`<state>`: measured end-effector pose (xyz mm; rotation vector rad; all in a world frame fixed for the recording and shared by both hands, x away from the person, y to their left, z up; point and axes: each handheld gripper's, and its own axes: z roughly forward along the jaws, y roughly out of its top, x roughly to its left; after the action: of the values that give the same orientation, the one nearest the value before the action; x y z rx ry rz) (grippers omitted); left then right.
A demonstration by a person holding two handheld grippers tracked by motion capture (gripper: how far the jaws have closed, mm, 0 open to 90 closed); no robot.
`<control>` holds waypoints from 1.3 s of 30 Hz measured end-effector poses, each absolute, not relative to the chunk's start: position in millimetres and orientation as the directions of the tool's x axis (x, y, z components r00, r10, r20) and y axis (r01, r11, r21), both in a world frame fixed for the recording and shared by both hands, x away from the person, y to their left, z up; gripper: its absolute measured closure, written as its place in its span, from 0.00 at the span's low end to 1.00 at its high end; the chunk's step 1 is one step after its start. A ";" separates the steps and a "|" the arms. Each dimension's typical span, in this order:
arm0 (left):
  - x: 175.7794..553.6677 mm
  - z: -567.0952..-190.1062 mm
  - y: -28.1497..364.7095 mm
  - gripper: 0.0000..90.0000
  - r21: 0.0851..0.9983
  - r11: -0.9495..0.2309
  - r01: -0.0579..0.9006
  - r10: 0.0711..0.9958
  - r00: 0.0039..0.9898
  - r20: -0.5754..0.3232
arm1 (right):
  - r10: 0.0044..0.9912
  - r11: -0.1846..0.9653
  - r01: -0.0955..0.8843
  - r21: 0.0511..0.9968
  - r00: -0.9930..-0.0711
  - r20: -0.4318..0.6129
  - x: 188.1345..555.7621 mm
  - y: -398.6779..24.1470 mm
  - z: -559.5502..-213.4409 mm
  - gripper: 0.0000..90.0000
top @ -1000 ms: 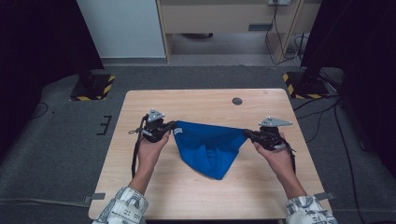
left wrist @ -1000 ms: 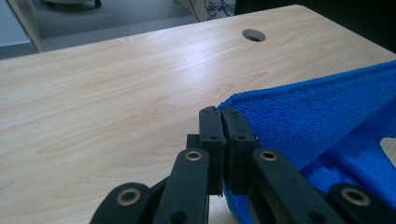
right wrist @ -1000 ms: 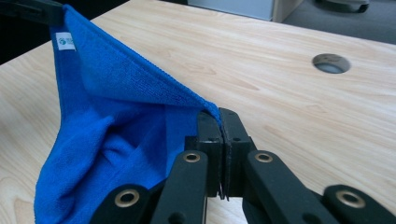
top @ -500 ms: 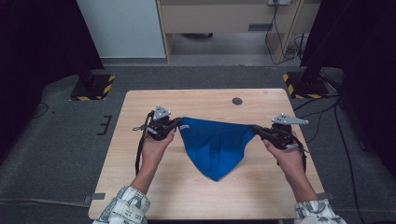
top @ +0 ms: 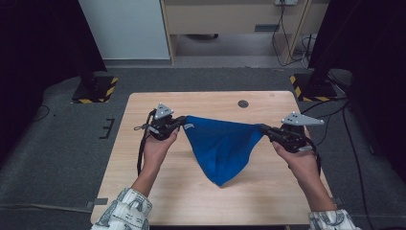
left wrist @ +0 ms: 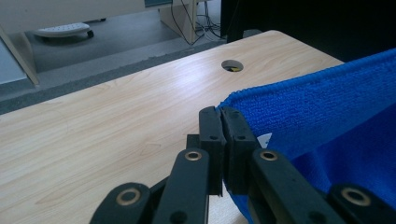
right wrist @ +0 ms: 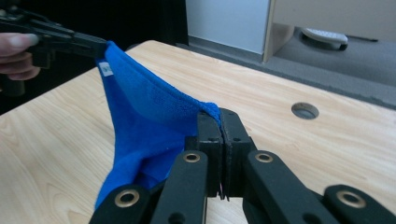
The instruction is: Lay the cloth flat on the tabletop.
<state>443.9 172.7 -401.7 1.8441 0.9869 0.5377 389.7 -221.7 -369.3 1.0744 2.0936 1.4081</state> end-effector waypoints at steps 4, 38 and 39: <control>441.1 -394.5 174.5 0.97 0.894 -0.224 0.389 0.813 0.580 -0.049 | 0.771 0.222 0.357 0.907 -0.634 0.061 389.2 -220.5 -359.3 0.99; 416.2 -367.4 188.6 0.97 0.905 -0.261 0.336 0.800 0.600 0.008 | 0.751 0.193 0.333 0.923 -0.655 0.079 405.5 -224.1 -365.7 0.99; 414.3 -366.9 189.1 0.97 0.905 -0.263 0.334 0.798 0.603 0.009 | 0.751 0.190 0.332 0.924 -0.655 0.082 403.1 -224.2 -364.5 0.98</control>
<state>414.3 189.1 -366.9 1.8477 0.9129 0.5917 403.1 -224.2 -364.5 1.0165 2.0815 1.4602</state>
